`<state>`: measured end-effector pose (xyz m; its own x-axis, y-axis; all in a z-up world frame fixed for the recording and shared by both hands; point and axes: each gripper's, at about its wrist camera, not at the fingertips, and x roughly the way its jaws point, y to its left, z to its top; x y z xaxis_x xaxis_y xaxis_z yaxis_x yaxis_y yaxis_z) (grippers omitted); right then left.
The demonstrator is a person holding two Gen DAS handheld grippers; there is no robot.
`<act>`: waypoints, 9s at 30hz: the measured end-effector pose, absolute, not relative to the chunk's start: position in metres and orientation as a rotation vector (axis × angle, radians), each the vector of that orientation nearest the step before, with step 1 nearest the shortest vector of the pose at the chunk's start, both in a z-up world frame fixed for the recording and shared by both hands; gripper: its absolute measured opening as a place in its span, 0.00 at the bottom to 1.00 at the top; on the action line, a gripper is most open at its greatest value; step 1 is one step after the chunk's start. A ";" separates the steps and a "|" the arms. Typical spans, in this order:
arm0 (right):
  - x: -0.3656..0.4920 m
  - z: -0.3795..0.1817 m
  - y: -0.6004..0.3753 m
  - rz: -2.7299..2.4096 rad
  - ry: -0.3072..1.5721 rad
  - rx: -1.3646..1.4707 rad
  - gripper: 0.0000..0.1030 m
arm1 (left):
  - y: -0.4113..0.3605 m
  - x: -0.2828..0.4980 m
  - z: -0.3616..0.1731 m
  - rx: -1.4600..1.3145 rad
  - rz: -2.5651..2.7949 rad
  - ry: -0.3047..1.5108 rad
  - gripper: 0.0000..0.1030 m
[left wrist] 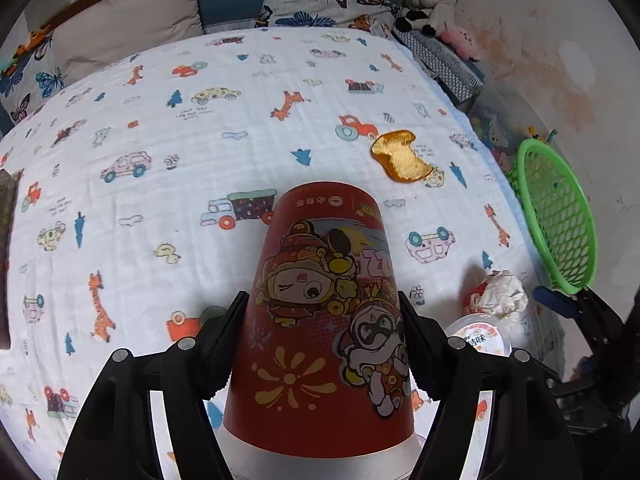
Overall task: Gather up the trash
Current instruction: 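Grasp the red paper cup with the left tool while the right tool grasps the crumpled paper, then drop the crumpled paper into the basket with the right tool while the left tool carries the red cup, then lower the red cup into the green basket and open the left tool, then grasp the clear yogurt tub with the left tool while the right tool moves toward the bread, then grasp the orange bread crust with the right tool, then carry the bread crust over the basket and open the right tool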
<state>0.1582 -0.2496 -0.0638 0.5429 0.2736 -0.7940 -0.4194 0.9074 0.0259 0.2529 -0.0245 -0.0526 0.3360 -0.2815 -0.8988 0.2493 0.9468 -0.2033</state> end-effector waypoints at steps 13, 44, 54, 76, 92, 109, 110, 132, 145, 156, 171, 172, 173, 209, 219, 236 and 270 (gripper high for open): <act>0.186 -0.076 -0.238 0.526 0.916 -0.193 0.64 | -0.006 0.246 -0.037 -0.041 -0.334 1.152 0.66; 0.148 -0.006 -0.344 0.203 0.811 0.036 0.43 | -0.051 0.223 0.011 0.000 -0.477 1.075 0.66; 0.140 -0.011 -0.426 0.011 0.850 0.147 0.44 | -0.108 0.214 0.031 0.023 -0.570 1.058 0.66; 0.118 -0.019 -0.492 -0.040 0.804 0.238 0.60 | -0.284 0.237 0.046 0.093 -0.714 1.034 0.66; 0.079 0.001 -0.495 -0.065 0.708 0.225 0.64 | -0.389 0.270 -0.010 0.109 -0.782 1.124 0.67; 0.068 -0.012 -0.498 -0.059 0.725 0.254 0.64 | -0.414 0.280 -0.049 0.117 -0.755 1.154 0.78; 0.067 -0.011 -0.497 -0.061 0.724 0.252 0.64 | -0.411 0.280 -0.047 0.120 -0.752 1.145 0.78; 0.073 -0.002 -0.447 0.060 0.709 0.226 0.73 | -0.218 0.219 0.006 0.090 -0.616 1.006 0.84; 0.089 -0.007 -0.403 0.160 0.730 0.215 0.75 | -0.121 0.189 -0.038 0.092 -0.519 1.026 0.91; 0.099 -0.015 -0.371 0.215 0.767 0.166 0.75 | -0.115 0.180 -0.073 0.120 -0.493 1.074 0.91; 0.117 -0.017 -0.350 0.251 0.792 0.129 0.75 | -0.113 0.181 -0.082 0.106 -0.466 1.052 0.59; 0.118 -0.017 -0.348 0.253 0.793 0.125 0.75 | -0.112 0.181 -0.082 0.098 -0.466 1.052 0.55; 0.120 -0.017 -0.346 0.258 0.796 0.124 0.75 | -0.109 0.181 -0.080 0.084 -0.466 1.051 0.52; 0.316 -0.075 -0.196 0.339 0.928 -0.064 0.60 | 0.030 0.151 -0.046 -0.166 -0.311 0.983 0.51; 0.324 -0.085 -0.190 0.308 0.934 -0.105 0.42 | 0.035 0.155 -0.051 -0.183 -0.309 0.992 0.51; 0.266 -0.047 -0.243 0.295 0.848 0.019 0.33 | 0.003 0.164 -0.039 -0.160 -0.381 0.981 0.51; 0.143 -0.047 -0.493 -0.187 0.839 0.177 0.48 | -0.250 0.214 -0.005 0.052 -0.757 1.009 0.51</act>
<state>0.1426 -0.4932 -0.0471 0.6538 -0.0947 -0.7507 0.2337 0.9689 0.0813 0.2137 -0.2502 -0.0054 0.3049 -0.5485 -0.7785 0.5942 0.7485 -0.2946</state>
